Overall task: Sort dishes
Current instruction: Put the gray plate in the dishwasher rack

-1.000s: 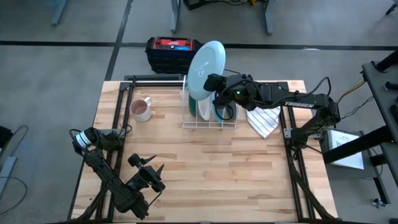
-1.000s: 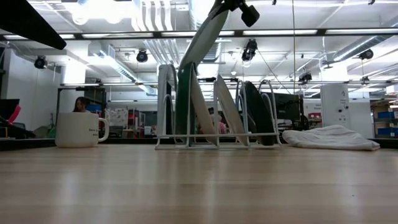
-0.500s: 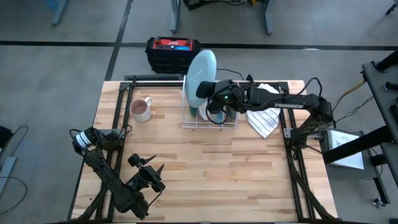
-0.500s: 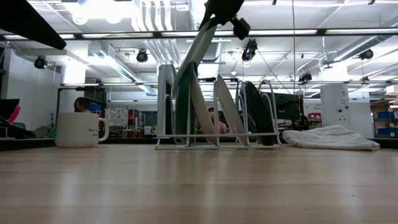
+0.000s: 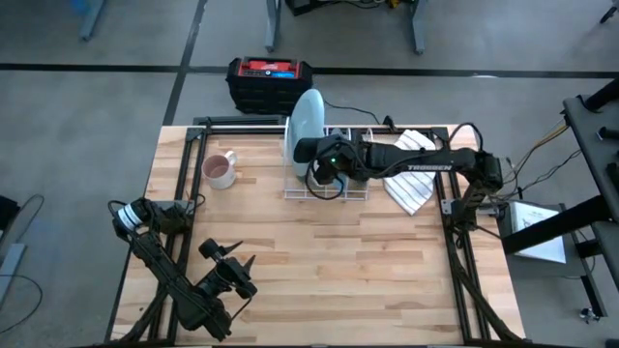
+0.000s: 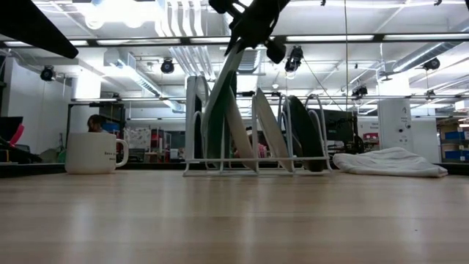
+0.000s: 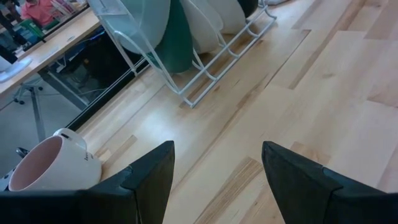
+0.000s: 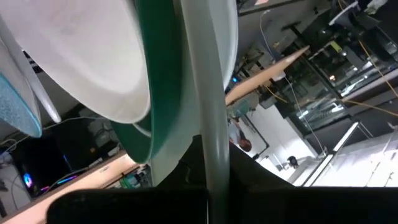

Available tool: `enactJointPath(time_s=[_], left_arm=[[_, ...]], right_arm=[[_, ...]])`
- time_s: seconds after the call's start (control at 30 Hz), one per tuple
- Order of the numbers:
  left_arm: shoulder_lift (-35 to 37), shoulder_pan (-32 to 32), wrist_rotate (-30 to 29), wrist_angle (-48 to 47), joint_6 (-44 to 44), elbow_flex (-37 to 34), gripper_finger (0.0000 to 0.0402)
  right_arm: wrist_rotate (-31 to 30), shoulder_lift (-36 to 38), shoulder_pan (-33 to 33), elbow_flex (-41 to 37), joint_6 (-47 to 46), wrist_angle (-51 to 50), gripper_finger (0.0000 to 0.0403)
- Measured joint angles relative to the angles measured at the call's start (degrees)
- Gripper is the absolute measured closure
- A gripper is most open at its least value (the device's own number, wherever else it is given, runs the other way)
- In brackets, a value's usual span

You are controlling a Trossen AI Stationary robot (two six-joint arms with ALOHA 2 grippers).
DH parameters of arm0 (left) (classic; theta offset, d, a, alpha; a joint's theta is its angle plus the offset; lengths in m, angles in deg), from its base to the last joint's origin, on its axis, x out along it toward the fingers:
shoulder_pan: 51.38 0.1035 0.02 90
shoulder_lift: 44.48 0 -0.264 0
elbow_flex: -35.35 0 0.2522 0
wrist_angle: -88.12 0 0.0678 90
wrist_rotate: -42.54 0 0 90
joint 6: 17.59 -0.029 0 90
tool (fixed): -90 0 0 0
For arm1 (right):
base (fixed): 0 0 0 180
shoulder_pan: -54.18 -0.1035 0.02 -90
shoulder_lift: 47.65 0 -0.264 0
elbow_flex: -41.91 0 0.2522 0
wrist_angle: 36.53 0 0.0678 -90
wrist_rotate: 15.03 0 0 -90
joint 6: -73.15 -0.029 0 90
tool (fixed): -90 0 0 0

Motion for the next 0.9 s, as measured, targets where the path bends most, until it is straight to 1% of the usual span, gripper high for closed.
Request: enactJointPath(time_s=[0.17,0.47,0.9], left_arm=[[0.0,0.0,-0.02,0.0,-0.2,0.0,0.0169],[0.0,0.0,-0.02,0.0,-0.22,0.0,0.0169],[0.0,0.0,-0.02,0.0,-0.22,0.0,0.0169]], right_arm=[[0.17,-1.63,0.01,0.0,0.29,0.05,0.0403],[2.52,-3.58,0.01,0.0,0.64,-0.1,0.0403],[2.93,-6.36,0.01,-0.03,3.46,0.82,0.0403]])
